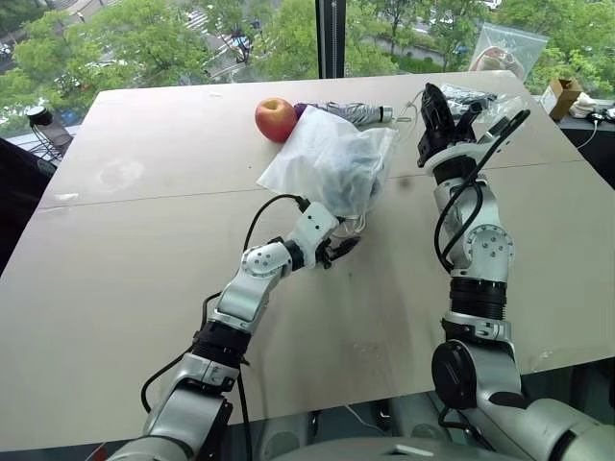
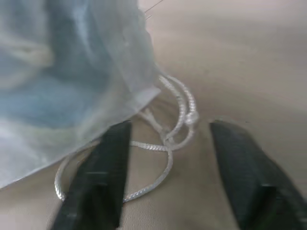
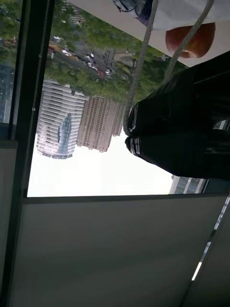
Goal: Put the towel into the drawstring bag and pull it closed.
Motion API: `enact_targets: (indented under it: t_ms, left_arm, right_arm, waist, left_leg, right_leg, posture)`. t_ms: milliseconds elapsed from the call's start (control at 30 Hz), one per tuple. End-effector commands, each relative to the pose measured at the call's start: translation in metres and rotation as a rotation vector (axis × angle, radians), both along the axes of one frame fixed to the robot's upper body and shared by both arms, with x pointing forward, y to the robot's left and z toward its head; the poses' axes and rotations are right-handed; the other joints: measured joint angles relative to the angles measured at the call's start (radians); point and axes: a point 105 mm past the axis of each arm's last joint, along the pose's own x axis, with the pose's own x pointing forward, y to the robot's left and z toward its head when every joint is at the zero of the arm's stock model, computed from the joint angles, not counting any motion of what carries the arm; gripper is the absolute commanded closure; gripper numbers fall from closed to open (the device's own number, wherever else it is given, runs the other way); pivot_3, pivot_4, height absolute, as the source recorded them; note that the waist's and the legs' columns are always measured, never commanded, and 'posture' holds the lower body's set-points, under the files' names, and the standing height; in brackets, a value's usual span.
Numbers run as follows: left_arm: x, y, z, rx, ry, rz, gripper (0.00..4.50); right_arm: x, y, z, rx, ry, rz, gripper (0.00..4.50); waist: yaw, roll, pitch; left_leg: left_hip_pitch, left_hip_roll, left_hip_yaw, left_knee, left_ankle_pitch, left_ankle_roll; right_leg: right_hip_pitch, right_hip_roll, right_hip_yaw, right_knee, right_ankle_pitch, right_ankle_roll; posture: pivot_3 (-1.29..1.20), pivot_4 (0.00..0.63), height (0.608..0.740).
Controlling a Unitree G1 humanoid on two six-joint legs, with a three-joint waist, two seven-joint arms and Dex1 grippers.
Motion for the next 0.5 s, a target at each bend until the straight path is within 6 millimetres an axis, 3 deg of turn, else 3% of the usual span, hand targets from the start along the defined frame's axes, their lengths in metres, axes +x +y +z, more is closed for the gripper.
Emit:
enact_targets:
  t_ms: [33, 67, 100, 267, 400, 500]
  left_arm:
    - [0.005, 0.008, 0.007, -0.006, -0.073, 0.075, 3.88]
    - [0.005, 0.009, 0.006, 0.01, -0.088, 0.088, 4.36]
    - [0.004, 0.009, 0.002, 0.028, -0.093, 0.093, 4.47]
    - [0.002, 0.011, -0.008, 0.086, -0.109, 0.125, 4.47]
    - [0.005, 0.022, -0.002, 0.04, -0.144, 0.224, 4.47]
    - [0.0, 0.027, -0.008, -0.034, -0.067, 0.238, 4.47]
  right_arm:
    - [-0.004, 0.006, 0.007, 0.04, -0.042, 0.021, 4.5]
    - [-0.004, 0.006, 0.006, 0.04, -0.04, 0.022, 4.5]
    - [-0.003, 0.005, 0.004, 0.042, -0.037, 0.023, 4.5]
    - [0.0, 0.005, 0.001, 0.043, -0.034, 0.033, 4.5]
    - [0.001, 0.006, 0.002, 0.042, -0.035, 0.037, 4.5]
    - [0.001, 0.007, 0.003, 0.042, -0.036, 0.038, 4.5]
  waist:
    - [0.0, 0.0, 0.0]
    - [0.0, 0.0, 0.0]
    - [0.0, 0.0, 0.0]
    - [0.001, 0.0, 0.0]
    - [0.0, 0.0, 0.0]
    - [-0.003, 0.0, -0.001]
  left_leg:
    - [0.0, 0.0, 0.0, 0.0, 0.0, 0.0]
    - [0.0, 0.0, 0.0, 0.0, 0.0, 0.0]
    - [0.0, 0.0, 0.0, 0.0, 0.0, 0.0]
    - [0.0, 0.0, 0.0, 0.0, 0.0, 0.0]
    - [0.001, 0.0, 0.0, 0.0, 0.0, 0.0]
    - [0.001, 0.001, 0.0, 0.0, 0.0, 0.0]
  right_leg:
    - [0.0, 0.0, 0.0, 0.0, 0.0, 0.0]
    - [0.0, 0.0, 0.0, 0.0, 0.0, 0.0]
    - [0.0, 0.0, 0.0, 0.0, 0.0, 0.0]
    - [0.0, 0.0, 0.0, 0.0, 0.0, 0.0]
    - [0.0, -0.001, 0.001, 0.001, 0.0, 0.0]
    - [0.0, 0.0, 0.001, 0.001, 0.0, 0.0]
  posture:
    - [0.0, 0.15, 0.74]
    - [0.0, 0.15, 0.74]
    - [0.0, 0.15, 0.74]
    - [0.0, 0.15, 0.74]
    - [0.0, 0.15, 0.74]
    - [0.0, 0.15, 0.74]
